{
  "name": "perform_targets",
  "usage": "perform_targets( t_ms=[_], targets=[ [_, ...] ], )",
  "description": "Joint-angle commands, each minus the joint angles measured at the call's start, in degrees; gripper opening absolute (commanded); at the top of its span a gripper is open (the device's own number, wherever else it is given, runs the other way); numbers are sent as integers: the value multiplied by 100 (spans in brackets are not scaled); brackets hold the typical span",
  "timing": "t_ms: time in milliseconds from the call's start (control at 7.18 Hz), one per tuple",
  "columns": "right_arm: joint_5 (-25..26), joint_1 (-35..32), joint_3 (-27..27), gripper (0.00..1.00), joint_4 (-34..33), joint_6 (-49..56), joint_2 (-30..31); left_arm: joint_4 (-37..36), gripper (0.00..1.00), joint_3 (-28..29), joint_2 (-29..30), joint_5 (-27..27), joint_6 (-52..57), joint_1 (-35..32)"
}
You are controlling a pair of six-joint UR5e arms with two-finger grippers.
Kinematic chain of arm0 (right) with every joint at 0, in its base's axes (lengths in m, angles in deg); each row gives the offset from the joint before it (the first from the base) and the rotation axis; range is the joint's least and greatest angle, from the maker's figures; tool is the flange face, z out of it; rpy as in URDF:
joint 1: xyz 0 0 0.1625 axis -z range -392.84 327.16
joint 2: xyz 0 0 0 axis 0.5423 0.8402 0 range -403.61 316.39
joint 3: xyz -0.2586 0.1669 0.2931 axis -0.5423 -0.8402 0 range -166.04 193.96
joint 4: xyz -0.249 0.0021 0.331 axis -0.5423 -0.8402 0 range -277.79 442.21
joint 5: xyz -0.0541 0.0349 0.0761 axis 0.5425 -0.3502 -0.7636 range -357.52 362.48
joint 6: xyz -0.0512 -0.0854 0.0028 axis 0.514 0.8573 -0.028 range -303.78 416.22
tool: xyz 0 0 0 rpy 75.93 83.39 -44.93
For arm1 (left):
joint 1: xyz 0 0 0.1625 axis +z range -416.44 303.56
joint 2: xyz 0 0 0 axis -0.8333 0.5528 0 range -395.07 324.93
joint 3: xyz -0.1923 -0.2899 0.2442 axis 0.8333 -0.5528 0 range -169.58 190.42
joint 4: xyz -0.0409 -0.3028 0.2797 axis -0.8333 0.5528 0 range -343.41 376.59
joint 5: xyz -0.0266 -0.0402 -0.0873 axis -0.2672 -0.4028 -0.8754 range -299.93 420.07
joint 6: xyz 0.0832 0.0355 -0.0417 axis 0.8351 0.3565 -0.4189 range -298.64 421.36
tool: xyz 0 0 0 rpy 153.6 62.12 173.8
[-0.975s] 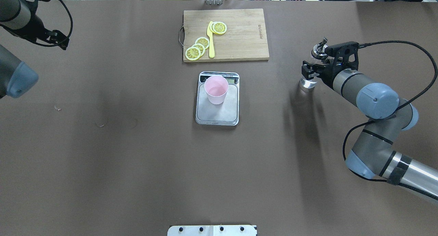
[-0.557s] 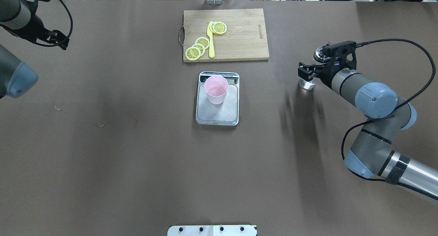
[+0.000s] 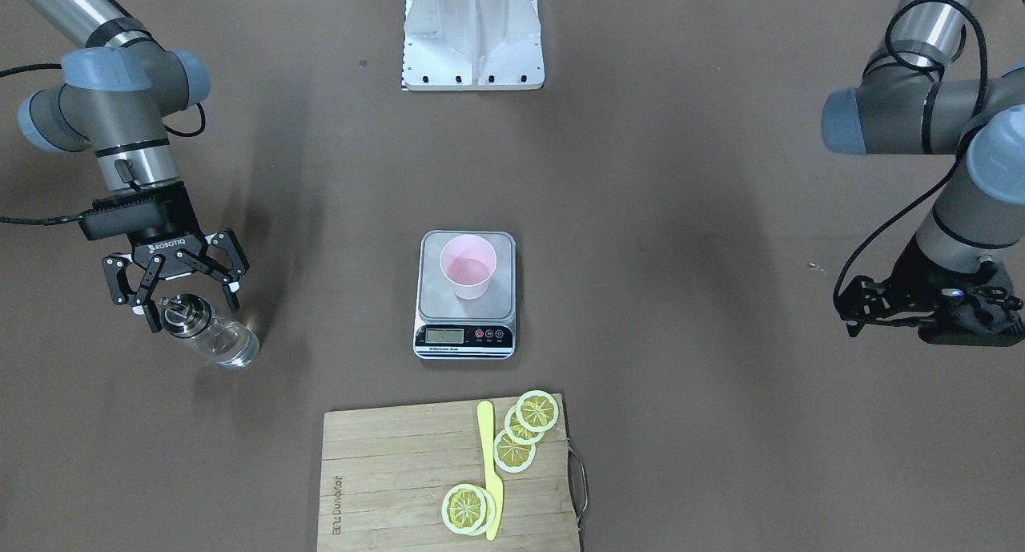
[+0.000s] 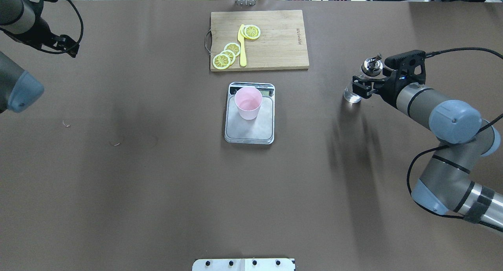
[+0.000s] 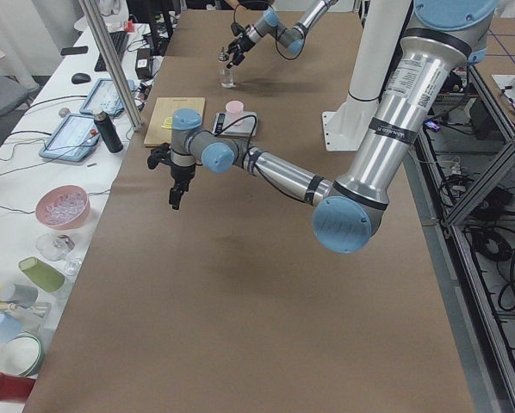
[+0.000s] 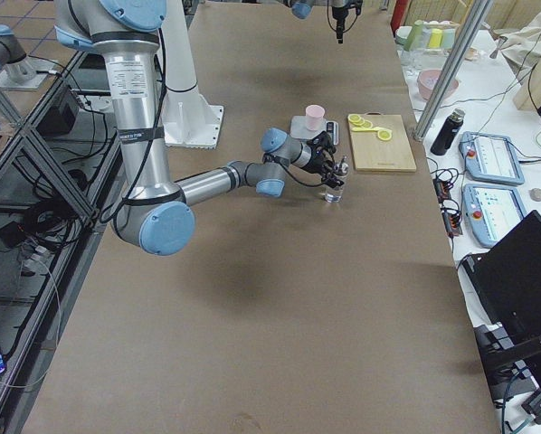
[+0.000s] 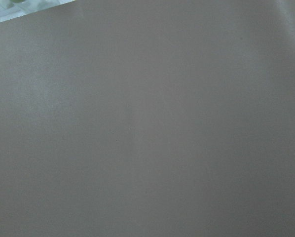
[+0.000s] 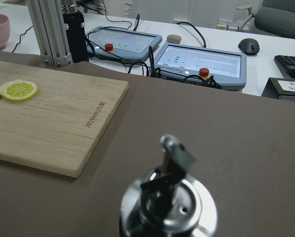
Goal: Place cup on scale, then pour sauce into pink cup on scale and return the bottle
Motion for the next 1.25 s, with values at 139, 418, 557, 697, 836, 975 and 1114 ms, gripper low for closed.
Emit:
perform_targets(
  t_ms=[139, 418, 557, 697, 836, 975, 1114],
  targets=[
    [-718, -106, 1087, 100, -494, -24, 678, -5, 99, -8, -29, 0, 9, -18],
    [-2388, -1085, 2039, 100, -2195, 72, 611, 4, 99, -43, -73, 0, 79, -105],
    [-3444, -1849, 2033, 100, -2630, 117, 505, 12, 99, -61, -82, -26, 88, -184],
    [-4081, -2500, 1929, 100, -3234, 587, 443, -14, 99, -69, -91, -139, 105, -446],
    [-4548, -3029, 1693, 100, -4006, 1610, 225, -57, 99, -52, -100, -619, 401, -796],
    [-4849, -3408, 1447, 100, -4867, 2620, -21, -415, 99, -26, -100, -1094, 952, -1287],
    [-5191, -3699, 1244, 100, -5641, 3083, -110, -592, 99, 0, -256, -1159, 1706, -1571]
  ],
)
